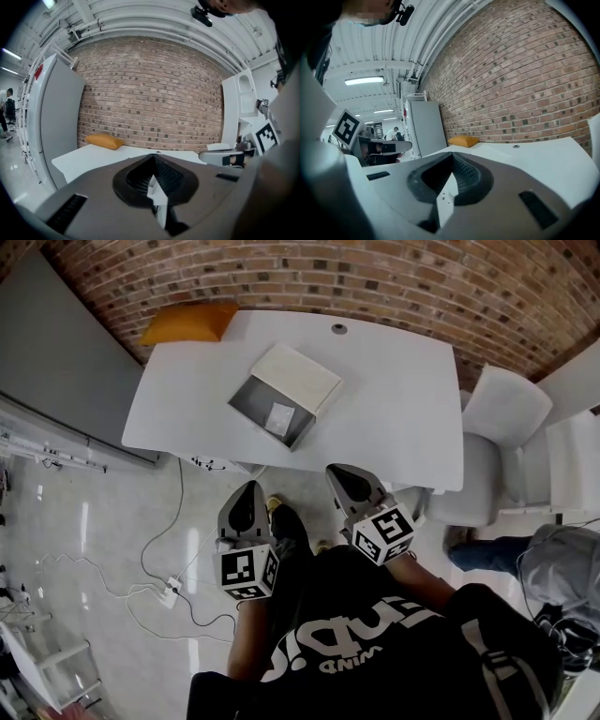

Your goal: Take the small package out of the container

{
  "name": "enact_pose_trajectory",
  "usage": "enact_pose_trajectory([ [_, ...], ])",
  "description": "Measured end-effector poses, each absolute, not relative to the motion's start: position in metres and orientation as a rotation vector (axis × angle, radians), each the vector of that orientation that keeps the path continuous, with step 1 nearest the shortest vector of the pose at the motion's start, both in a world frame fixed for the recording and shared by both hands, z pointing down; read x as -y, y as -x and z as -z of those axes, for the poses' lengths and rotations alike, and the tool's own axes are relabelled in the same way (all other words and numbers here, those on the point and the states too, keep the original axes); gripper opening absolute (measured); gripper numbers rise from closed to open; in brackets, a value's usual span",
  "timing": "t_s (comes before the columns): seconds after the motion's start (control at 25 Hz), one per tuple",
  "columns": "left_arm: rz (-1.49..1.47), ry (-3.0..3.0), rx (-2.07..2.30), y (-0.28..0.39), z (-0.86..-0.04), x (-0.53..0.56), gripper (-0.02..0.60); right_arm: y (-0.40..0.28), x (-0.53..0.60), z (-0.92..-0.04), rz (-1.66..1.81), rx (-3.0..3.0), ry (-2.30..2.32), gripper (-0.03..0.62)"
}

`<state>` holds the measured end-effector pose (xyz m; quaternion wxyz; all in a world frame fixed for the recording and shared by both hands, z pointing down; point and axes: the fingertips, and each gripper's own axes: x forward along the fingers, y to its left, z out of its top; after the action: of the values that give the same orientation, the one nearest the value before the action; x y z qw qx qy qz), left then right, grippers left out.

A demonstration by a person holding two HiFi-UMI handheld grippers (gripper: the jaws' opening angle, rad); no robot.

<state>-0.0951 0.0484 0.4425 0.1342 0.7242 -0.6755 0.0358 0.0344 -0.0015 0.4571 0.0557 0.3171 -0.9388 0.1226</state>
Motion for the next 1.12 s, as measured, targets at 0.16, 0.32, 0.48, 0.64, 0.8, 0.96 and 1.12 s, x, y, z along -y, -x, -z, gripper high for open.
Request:
enact_pose_trajectory([
  [0.16, -0.105, -2.104, 1.943, 0.111, -0.442, -0.022, 0.005, -0.02, 0.024, -0.454, -0.373, 2.843, -0.967, -0.002],
  [0.32, -0.109, -2.118, 1.926, 0.124, -0.442, 0.005, 0.005, -0.006, 0.049, -0.456, -0.379, 2.833, -0.98, -0.002],
  [0.48, -0.113, -2.125, 1.903, 0.137, -0.444, 0.028, 0.005, 0.006, 0.071, -0.457, -0.389, 2.822, -0.995, -0.002],
  [0.64, -0.117, -2.147, 1.874, 0.149, -0.441, 0.052, 0.005, 0.022, 0.09, -0.454, -0.392, 2.814, -1.012, -0.002],
  [0.8, -0.118, -2.191, 1.842, 0.158, -0.437, 0.074, 0.005, 0.036, 0.109, -0.447, -0.378, 2.817, -1.035, -0.002],
  [0.96, -0.114, -2.226, 1.818, 0.173, -0.431, 0.093, 0.005, 0.055, 0.125, -0.44, -0.365, 2.825, -1.062, -0.002],
  [1.12, -0.119, -2.268, 1.778, 0.189, -0.426, 0.112, 0.005, 0.072, 0.14, -0.436, -0.364, 2.823, -1.108, -0.002],
])
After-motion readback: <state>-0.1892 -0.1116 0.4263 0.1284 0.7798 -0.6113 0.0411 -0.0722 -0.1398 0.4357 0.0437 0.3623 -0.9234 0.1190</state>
